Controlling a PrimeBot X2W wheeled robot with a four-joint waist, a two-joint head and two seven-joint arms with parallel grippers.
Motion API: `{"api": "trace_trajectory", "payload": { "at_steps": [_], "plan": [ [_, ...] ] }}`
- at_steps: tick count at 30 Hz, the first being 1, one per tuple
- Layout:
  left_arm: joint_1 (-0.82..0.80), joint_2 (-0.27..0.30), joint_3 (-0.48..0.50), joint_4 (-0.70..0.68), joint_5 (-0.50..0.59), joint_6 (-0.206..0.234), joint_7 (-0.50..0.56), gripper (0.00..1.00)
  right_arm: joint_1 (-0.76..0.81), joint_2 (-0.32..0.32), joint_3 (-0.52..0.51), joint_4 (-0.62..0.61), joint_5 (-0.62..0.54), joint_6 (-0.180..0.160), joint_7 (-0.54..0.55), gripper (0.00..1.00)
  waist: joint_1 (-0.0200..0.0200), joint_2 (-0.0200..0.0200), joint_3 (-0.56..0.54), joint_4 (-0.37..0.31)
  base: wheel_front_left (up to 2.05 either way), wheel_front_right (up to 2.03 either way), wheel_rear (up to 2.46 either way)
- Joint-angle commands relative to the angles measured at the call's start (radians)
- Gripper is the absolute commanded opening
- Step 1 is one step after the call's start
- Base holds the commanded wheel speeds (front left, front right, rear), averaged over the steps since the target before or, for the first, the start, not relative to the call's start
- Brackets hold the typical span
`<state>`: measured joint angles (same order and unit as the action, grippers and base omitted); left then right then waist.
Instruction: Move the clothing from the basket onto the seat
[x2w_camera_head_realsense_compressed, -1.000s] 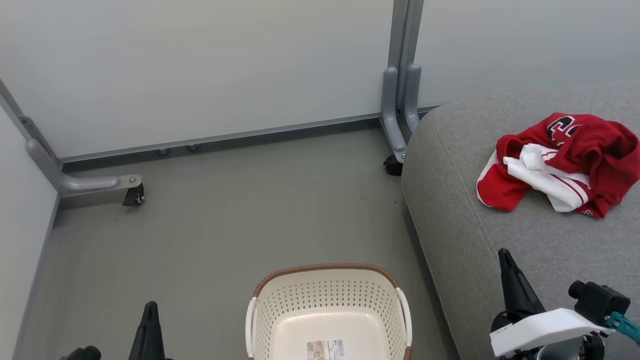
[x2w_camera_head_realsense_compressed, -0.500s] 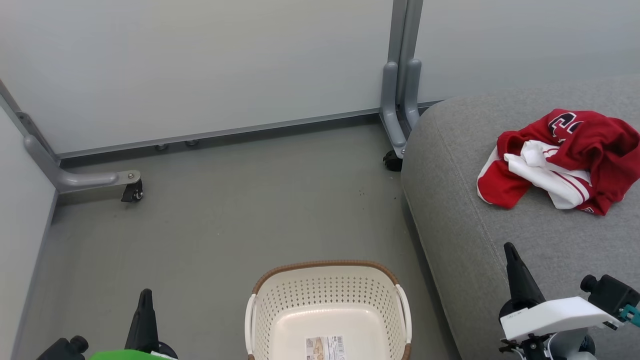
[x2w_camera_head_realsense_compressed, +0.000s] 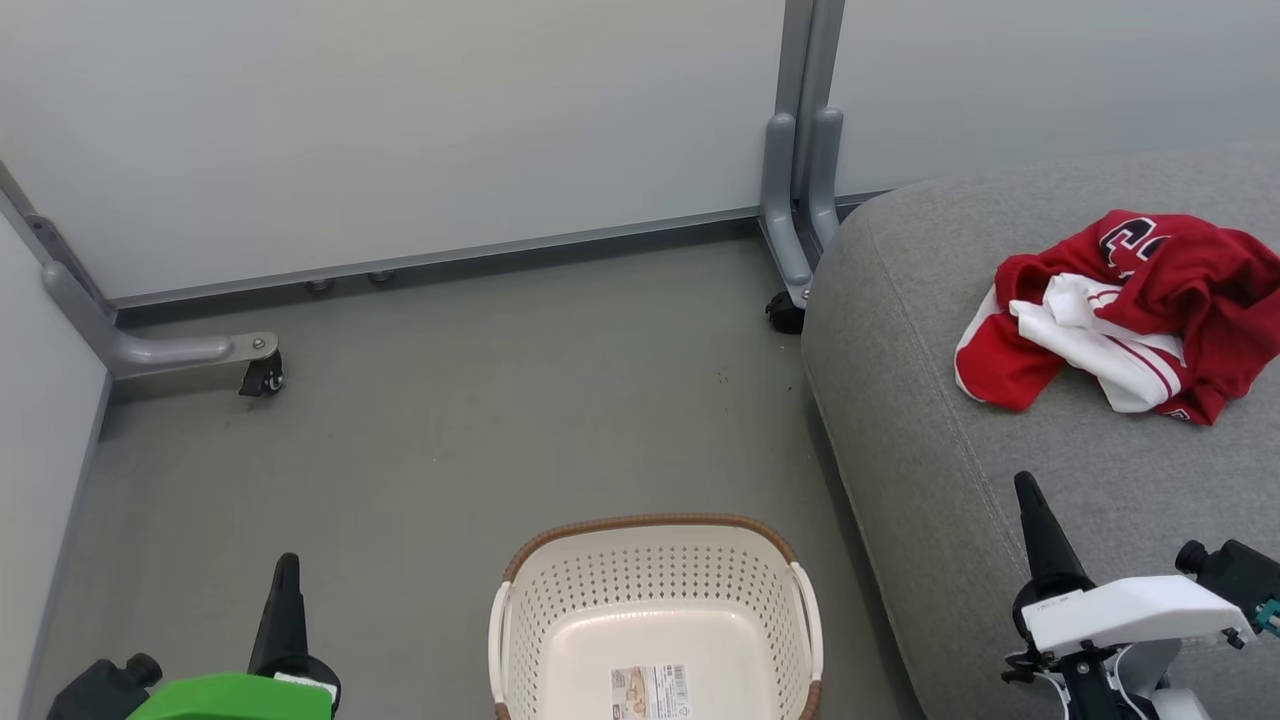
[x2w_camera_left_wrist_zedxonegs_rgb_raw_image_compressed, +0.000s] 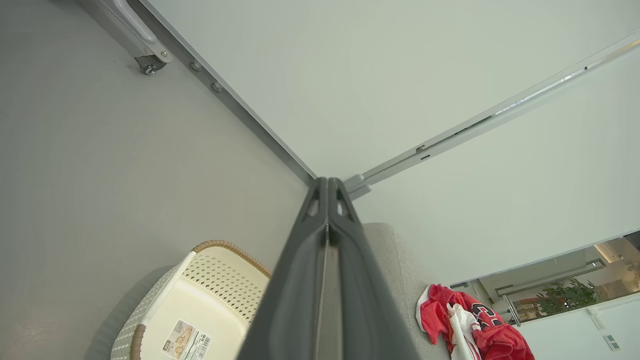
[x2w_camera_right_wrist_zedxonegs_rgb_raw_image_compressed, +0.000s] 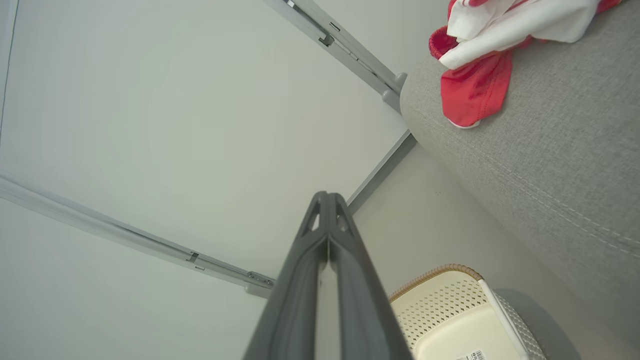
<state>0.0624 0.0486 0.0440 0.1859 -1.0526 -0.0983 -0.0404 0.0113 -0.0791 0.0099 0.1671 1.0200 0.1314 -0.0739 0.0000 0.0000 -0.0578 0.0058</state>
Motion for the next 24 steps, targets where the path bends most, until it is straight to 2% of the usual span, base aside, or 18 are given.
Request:
{"api": "trace_trajectory", "payload": {
  "at_steps": [1,24],
  "plan": [
    [-0.031,0.009,0.008,-0.005,-0.027,-0.009,0.006,0.0,-0.027,-0.007,-0.006,-0.003,0.033,0.0,0.008,0.0,0.0,0.0,0.001,0.0,0.0,0.0,0.0],
    [-0.094,0.009,0.033,0.022,-0.25,-0.018,0.067,0.0,-0.068,-0.006,-0.037,0.029,0.279,0.0,0.068,0.0,0.0,0.0,0.022,-0.002,0.0,0.0,0.0]
  ]
}}
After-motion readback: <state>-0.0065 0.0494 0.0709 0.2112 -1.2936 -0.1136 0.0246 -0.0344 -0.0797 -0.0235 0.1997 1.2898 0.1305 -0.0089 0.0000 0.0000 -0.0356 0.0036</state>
